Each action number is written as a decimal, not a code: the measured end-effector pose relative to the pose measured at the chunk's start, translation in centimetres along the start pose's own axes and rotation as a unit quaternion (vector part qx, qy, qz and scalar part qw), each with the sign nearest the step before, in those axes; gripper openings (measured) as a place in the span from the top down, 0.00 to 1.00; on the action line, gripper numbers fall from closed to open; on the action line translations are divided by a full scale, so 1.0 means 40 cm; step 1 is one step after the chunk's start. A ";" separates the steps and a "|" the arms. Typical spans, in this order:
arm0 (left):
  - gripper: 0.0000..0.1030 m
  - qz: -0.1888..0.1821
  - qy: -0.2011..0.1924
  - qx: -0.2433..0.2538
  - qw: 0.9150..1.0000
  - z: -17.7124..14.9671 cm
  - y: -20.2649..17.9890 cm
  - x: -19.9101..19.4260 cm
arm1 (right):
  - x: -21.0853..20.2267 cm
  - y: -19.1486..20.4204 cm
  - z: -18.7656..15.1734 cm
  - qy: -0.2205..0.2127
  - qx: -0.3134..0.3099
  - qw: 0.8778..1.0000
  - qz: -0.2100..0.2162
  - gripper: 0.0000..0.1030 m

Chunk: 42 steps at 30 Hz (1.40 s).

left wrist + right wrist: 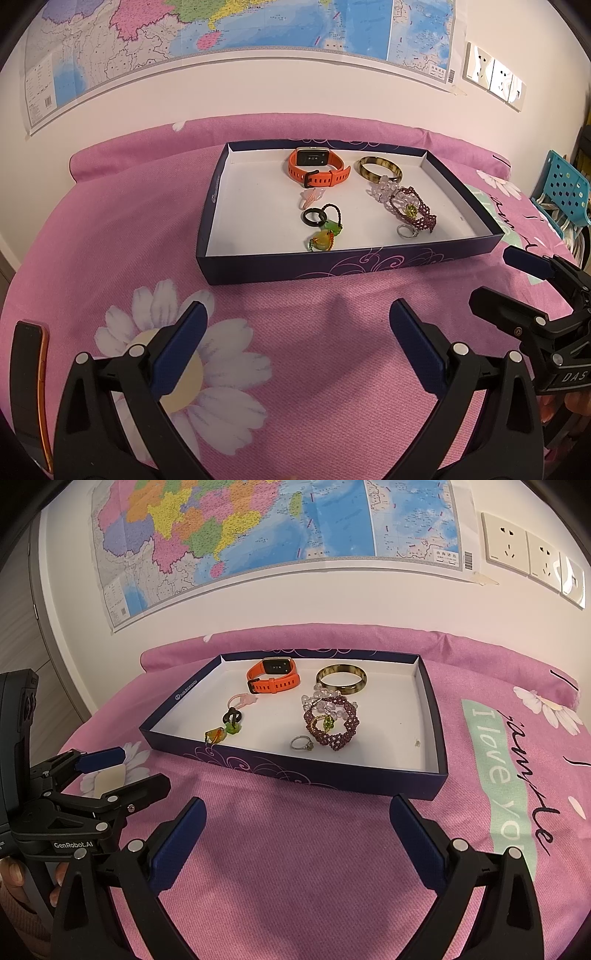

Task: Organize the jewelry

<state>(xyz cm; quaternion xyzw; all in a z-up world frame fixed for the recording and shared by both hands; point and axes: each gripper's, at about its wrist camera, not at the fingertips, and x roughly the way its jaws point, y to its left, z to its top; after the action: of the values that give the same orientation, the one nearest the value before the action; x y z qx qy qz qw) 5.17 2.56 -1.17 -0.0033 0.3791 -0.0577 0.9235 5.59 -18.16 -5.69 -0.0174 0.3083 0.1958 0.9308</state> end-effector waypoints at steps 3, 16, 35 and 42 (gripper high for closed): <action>0.06 0.000 0.000 0.000 1.000 0.000 0.000 0.000 | -0.001 -0.002 0.000 0.000 0.000 1.000 0.000 0.07; 0.06 0.001 -0.001 0.000 1.000 0.000 0.001 -0.001 | -0.001 0.000 -0.002 0.001 0.000 1.000 -0.001 0.07; 0.06 0.001 -0.002 0.003 1.000 0.005 -0.004 -0.005 | -0.006 -0.001 -0.002 -0.002 0.000 1.000 0.000 0.07; 0.06 0.001 -0.001 0.003 1.000 0.005 -0.004 -0.005 | -0.008 -0.002 -0.002 -0.002 0.000 1.000 -0.001 0.07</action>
<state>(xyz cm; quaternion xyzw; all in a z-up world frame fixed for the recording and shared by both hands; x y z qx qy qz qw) 5.16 2.41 -0.88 -0.0006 0.3778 -0.0575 0.9241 5.32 -18.35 -5.59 -0.0170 0.3064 0.1952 0.9315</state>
